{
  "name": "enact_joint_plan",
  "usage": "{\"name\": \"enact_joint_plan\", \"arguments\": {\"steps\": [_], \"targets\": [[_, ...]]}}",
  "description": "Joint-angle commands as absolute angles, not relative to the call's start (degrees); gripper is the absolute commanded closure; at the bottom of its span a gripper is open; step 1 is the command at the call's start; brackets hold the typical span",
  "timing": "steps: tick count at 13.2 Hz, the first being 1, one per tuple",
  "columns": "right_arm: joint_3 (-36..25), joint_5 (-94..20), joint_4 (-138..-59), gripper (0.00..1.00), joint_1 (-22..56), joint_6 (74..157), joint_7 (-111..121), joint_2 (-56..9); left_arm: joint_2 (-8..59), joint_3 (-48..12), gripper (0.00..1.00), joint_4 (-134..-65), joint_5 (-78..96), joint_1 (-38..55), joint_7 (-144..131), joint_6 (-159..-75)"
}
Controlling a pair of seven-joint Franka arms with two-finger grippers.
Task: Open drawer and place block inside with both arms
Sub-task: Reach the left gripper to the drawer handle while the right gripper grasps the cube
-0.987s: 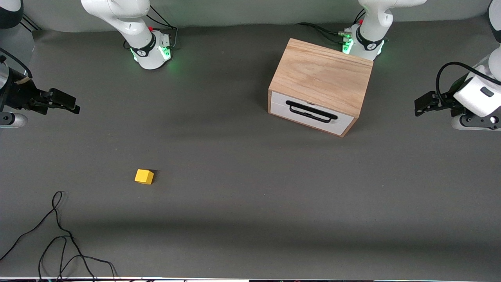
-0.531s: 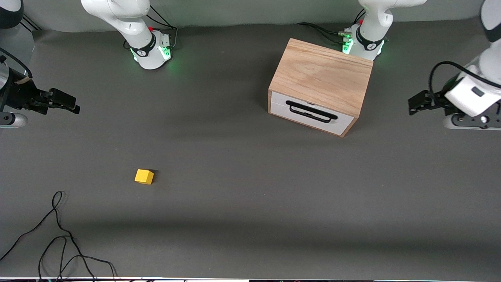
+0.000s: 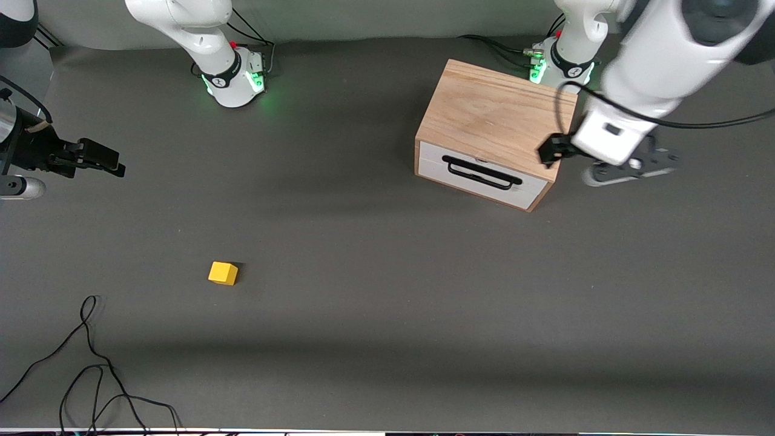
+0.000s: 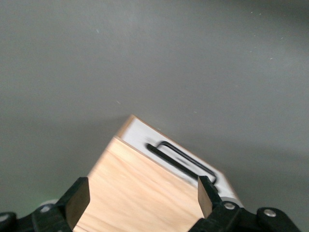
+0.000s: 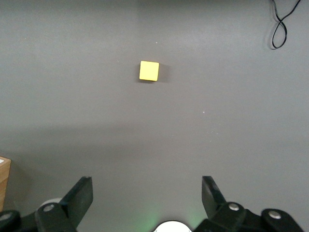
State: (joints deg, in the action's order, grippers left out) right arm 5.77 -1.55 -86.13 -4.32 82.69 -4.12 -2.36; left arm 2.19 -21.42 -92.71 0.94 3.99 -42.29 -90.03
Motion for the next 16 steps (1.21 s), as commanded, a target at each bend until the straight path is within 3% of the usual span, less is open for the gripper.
{"name": "enact_joint_plan", "arguments": {"steps": [1,4,10,16], "targets": [[5.9,-1.3,-85.5,0.0,-4.6,82.3,-2.4,-4.0,7.2,-25.4,0.0,-87.6,1.3,6.4,-58.5,-89.8],[6.1,-1.4,-85.8,0.0,-4.3,83.4,-2.2,-6.2,11.8,-25.6,0.0,-83.9,1.2,11.0,-77.2,-89.9],[6.0,-1.5,-92.5,0.0,-4.3,96.5,-2.3,-11.1,13.2,-25.4,0.0,-85.3,0.5,13.3,-98.9,-90.6],[5.9,-1.5,-106.8,0.0,-4.3,117.4,-2.3,-16.2,13.4,-24.6,0.0,-92.4,0.4,12.9,-103.4,-91.0]]}}
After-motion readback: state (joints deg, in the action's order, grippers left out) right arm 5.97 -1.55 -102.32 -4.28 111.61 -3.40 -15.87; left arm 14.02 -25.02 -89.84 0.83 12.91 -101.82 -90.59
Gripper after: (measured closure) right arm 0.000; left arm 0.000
